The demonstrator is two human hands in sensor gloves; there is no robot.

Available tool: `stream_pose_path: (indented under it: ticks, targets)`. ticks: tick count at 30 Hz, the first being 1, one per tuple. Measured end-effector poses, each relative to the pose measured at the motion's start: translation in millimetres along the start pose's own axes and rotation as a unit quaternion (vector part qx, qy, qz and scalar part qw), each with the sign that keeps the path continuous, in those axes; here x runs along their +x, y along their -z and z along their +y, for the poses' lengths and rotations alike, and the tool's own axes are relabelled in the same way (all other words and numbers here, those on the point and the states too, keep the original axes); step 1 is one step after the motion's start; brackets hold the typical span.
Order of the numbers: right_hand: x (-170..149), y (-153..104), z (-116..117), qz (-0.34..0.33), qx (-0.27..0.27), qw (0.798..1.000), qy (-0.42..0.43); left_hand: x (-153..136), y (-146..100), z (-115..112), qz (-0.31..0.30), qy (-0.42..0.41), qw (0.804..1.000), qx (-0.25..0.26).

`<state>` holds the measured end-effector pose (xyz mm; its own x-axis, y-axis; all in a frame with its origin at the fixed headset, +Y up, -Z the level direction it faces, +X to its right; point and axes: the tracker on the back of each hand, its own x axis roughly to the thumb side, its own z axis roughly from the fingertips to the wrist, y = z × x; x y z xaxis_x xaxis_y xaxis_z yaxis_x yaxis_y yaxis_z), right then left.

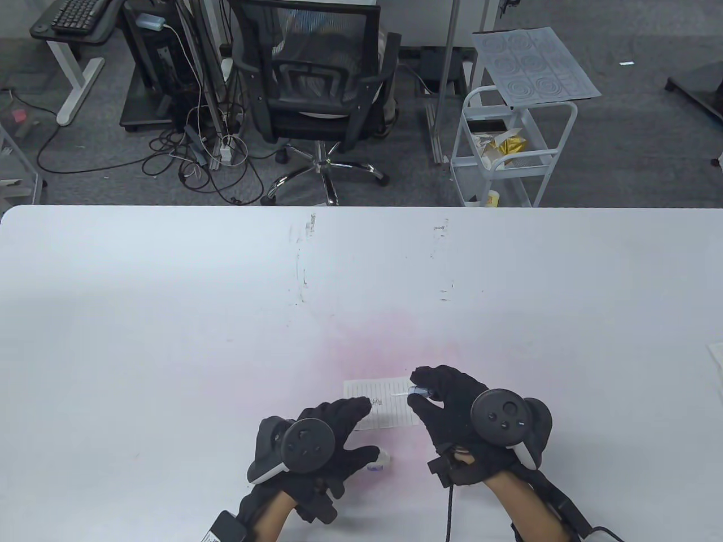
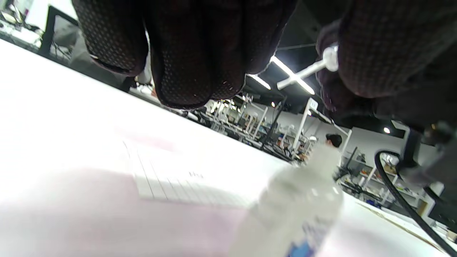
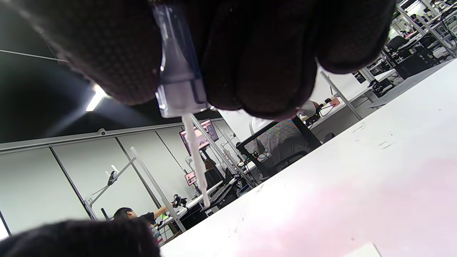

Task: Brush correction fluid to cover black text

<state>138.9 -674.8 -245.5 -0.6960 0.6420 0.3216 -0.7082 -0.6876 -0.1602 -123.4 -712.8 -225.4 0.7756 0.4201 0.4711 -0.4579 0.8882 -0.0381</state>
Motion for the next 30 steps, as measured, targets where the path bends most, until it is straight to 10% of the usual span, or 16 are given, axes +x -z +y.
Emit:
stream_pose_path:
  ticks: [7,30]
  targets:
    - [-4,3,10,0.006,0.001,1.0,-0.006,-9,10,-1,0.044,0.061,0.997,0.008]
    - [-16,8,61,-0.017,0.06,0.995,-0.075,-25,47,-66,0.128,0.178,0.941,-0.259]
